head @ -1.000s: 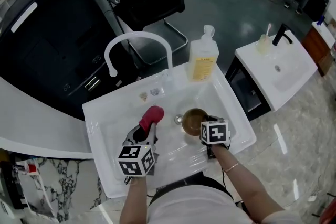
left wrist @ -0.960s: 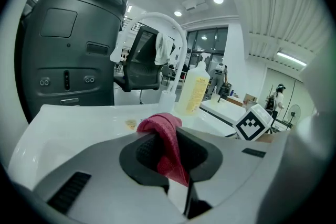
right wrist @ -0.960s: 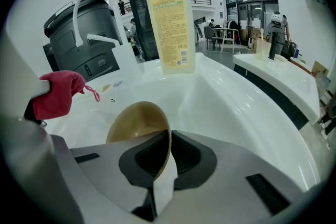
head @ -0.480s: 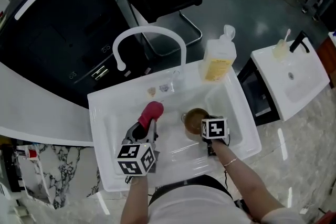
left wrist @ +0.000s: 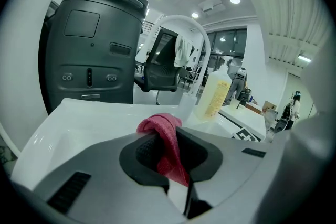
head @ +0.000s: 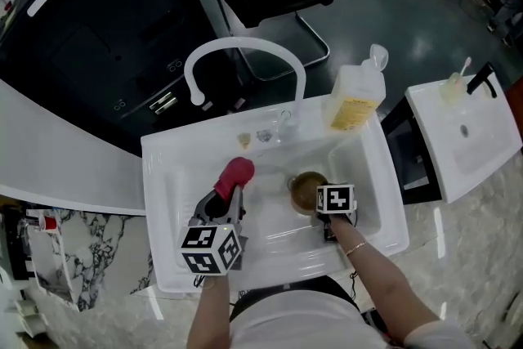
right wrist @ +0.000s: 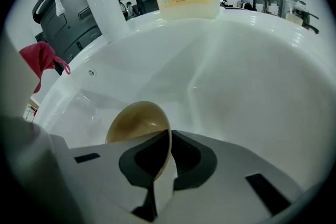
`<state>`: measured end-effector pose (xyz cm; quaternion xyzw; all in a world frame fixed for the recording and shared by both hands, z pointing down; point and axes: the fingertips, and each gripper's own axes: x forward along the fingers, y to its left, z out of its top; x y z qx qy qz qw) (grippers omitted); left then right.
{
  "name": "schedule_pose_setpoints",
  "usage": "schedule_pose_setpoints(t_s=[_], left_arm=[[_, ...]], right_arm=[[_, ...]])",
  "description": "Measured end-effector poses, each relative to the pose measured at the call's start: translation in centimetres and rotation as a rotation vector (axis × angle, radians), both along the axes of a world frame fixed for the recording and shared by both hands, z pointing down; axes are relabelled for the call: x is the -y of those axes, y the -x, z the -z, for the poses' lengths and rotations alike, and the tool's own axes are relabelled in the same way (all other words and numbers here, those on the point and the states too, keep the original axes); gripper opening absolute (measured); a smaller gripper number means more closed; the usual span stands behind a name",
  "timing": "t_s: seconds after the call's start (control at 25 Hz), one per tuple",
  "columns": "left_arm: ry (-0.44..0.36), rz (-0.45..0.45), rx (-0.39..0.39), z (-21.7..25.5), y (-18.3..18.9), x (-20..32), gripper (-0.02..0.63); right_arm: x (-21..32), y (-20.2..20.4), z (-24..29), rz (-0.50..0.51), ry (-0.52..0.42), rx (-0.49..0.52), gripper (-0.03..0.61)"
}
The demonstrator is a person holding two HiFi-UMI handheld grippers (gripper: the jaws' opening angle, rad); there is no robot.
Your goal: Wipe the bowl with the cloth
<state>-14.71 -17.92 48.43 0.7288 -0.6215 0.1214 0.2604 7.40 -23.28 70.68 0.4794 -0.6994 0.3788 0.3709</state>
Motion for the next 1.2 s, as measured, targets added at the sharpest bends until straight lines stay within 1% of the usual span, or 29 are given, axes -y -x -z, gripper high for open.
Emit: schedule_pose_setpoints(t_s=[0.28,0.72,0.8,0.88,0.96,1.04,1.2], left_arm=[[0.017,0.025,-0.001,-0.4,0.4,-0.3,0.060],[0.024,0.023,-0.007,-0.7,0.4,-0.7,0.060],[0.023,0.020,-0.006,-0.6,0.4,-0.8,0.060],[0.022,0.017,-0.005,-0.5,0.4,-0.9,0.060],[0.020,0.012,-0.004,-0.4,0.3,-1.0,0.060],[0.013,0.006,-0.005,-0.2,0.3,-1.1,0.060],[0.001,-0.010,-0.006,0.0,0.2,-1.2,0.060]], right_arm=[[-0.4,0.6,-1.6,0.034,0.034,-0.003,0.015],[-0.3,0.7,-2.2,0.068,0.021,-0.042,0.019],[-0.2,0.7,-2.1,0.062,0.014,-0.047,0.030],[-0.1,0.5,-2.0,0.051,0.008,-0.051,0.059],[0.2,0.3,-1.6,0.036,-0.014,-0.058,0.088],[0.6,0.0,-0.8,0.017,-0.053,-0.061,0.098],[1.3,0.1,1.5,-0.006,-0.131,-0.031,0.099]])
